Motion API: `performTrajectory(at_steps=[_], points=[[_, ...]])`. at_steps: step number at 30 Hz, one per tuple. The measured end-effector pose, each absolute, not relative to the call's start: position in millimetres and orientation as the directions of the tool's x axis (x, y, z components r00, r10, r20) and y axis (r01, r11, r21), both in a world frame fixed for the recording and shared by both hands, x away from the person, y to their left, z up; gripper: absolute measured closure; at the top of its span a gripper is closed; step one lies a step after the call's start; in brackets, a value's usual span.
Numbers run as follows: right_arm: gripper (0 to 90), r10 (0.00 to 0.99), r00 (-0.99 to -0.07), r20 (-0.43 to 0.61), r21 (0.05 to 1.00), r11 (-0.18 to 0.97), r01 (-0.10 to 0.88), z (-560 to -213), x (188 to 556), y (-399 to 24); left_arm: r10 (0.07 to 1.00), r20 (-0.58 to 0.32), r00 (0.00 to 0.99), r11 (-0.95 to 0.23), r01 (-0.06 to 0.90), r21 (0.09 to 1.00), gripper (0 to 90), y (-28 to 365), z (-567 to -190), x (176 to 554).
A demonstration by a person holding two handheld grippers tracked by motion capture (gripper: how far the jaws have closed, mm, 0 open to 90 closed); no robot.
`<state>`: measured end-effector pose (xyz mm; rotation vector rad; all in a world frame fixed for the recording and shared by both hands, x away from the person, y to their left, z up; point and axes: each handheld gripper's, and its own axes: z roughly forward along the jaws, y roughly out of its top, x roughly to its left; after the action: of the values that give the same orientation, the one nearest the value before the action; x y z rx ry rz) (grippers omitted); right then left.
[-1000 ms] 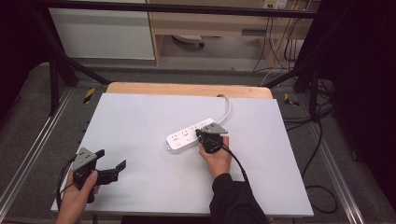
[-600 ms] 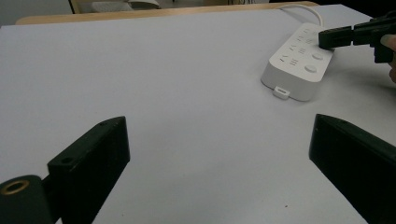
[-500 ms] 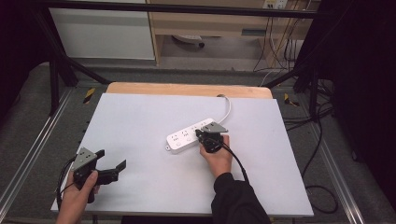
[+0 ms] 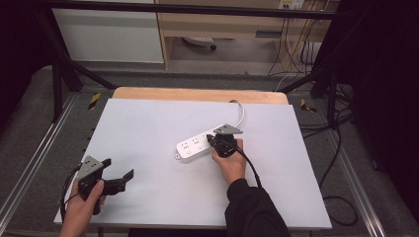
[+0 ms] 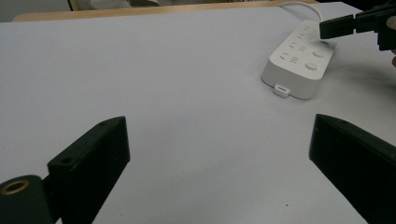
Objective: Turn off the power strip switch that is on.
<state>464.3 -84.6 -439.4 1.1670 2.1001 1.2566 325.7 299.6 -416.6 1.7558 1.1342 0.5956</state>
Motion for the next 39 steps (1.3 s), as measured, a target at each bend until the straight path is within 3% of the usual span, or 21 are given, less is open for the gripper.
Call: performTrajectory(at_steps=[19,25,29,39], points=[[86.3,0.817,-0.571,0.080,0.869,0.224,0.442,-414,465,-88,0.886,-0.079,0.457,-0.145,0.434,0.889,5.0,299,-417,325],[77.2,0.804,-0.588,0.087,0.875,0.221,0.431,-402,463,-92,0.883,-0.074,0.463,-0.153,0.434,0.888,5.0,298,-417,325],[64.2,0.798,-0.595,0.096,0.883,0.208,0.421,-394,462,-95,0.881,-0.073,0.468,-0.155,0.430,0.889,5.0,297,-417,325],[58.6,0.797,-0.600,0.062,0.892,0.225,0.391,-386,464,-95,0.880,-0.074,0.469,-0.153,0.427,0.891,5.0,299,-415,324]])
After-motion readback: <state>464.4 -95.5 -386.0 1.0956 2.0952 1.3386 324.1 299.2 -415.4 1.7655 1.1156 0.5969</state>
